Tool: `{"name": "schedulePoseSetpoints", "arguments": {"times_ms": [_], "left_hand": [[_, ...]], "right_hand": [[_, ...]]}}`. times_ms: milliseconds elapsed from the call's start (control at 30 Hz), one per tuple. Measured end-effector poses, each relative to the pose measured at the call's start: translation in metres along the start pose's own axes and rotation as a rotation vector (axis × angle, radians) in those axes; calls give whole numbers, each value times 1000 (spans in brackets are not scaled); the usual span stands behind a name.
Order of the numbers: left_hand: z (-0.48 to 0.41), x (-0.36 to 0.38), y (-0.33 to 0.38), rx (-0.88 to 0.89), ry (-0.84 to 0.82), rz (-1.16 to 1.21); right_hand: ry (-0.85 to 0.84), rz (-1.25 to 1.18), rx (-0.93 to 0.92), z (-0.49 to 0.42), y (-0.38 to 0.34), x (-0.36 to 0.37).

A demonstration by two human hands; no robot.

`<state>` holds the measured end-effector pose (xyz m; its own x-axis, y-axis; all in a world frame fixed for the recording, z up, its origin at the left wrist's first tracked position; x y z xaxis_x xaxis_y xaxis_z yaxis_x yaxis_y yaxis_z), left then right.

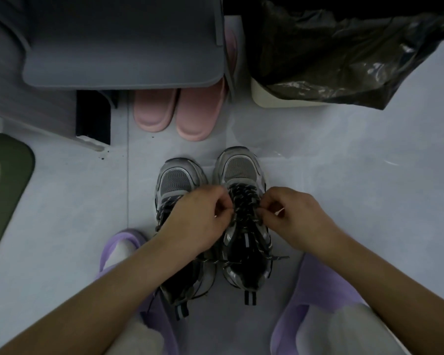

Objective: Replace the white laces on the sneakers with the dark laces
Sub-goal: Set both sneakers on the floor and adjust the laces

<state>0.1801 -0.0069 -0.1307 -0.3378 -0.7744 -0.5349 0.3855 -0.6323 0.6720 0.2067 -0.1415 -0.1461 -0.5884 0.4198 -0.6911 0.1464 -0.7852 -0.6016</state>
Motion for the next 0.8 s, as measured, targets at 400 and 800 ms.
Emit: {"name": "schedulePoseSetpoints", "arguments": {"times_ms": [400,800], "left_hand": [[15,4,-6,-35,-31,70],[29,12,-2,42,73,-140]], "right_hand": [[24,-66,21,19,0,-4],[361,619,-301,38,-54,-6]]}}
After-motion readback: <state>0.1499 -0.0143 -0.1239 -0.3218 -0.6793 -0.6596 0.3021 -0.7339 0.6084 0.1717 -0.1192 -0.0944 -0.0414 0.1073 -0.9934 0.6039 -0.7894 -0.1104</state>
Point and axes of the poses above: each hand's wrist, its own z-axis away from the middle knuckle, its own x-axis out of the palm, y = z × x, the point moved 10 cm from there along -z, towards the middle knuckle, and after that the axes turned 8 degrees about z, right-handed, at the moved point
